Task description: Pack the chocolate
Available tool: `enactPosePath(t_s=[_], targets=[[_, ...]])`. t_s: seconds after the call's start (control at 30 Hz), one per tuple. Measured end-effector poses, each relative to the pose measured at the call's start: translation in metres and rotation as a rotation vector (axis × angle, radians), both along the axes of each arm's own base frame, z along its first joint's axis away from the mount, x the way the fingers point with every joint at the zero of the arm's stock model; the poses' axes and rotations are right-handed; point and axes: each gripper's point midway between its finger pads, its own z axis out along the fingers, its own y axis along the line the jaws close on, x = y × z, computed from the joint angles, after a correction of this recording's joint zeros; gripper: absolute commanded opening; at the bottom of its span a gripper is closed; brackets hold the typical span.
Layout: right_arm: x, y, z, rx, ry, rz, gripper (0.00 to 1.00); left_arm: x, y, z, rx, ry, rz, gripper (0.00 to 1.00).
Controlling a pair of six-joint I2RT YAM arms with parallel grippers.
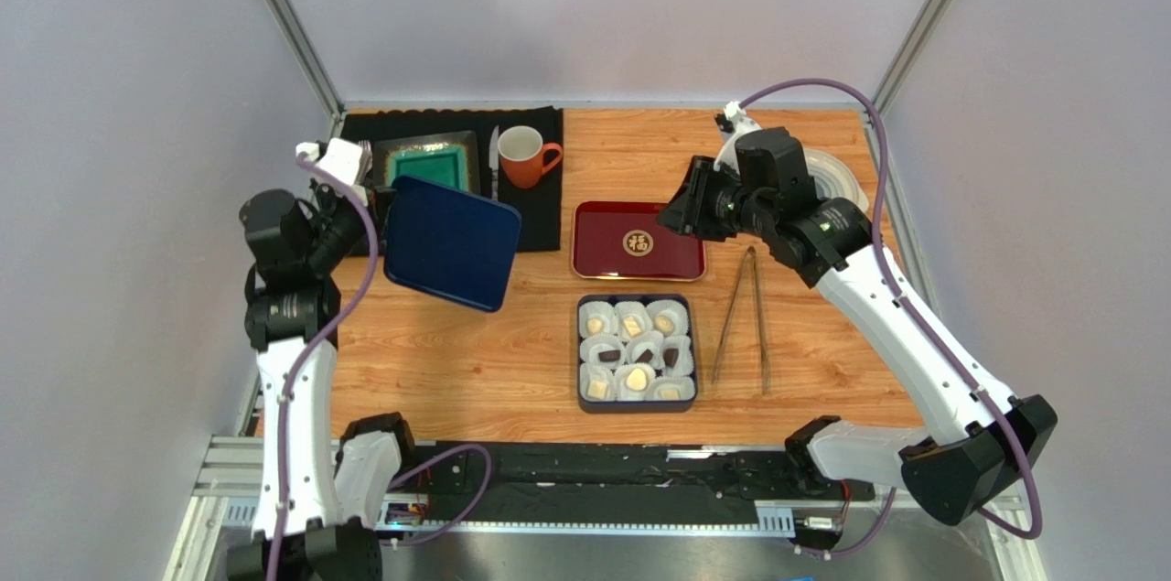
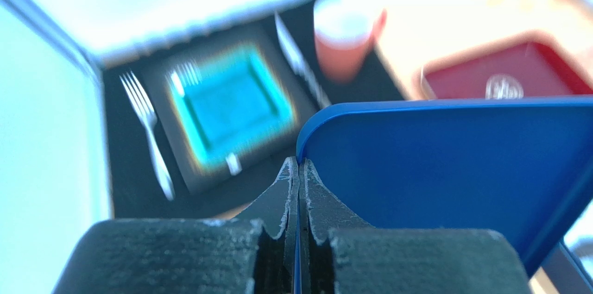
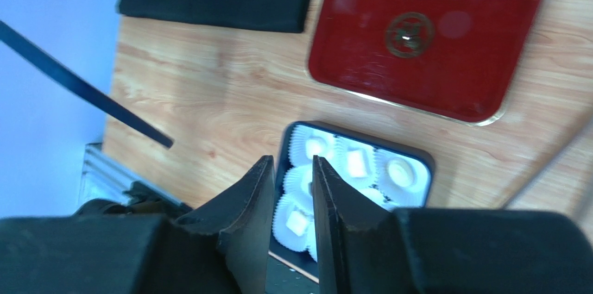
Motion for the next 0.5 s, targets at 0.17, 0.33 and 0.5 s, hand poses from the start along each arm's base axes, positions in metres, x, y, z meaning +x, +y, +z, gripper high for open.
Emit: enactPosePath(t_s=[0.17,0.33,0.5], targets=[[-0.006,0.024,0.008,0.151,0.043,0.046,0.46,-0.014,-0.007,0.065,0.044,-0.326,-0.012,0.00],[-0.014,0.052,0.004,0.319,0.177,0.085,0.56,-0.027,-0.009,0.130,0.148,-0.607,-0.016,0.00],[-0.012,0.081,0.012,0.489,0.317,0.116,0.62,-0.056,-0.015,0.168,0.332,-0.917,-0.022,0.00]])
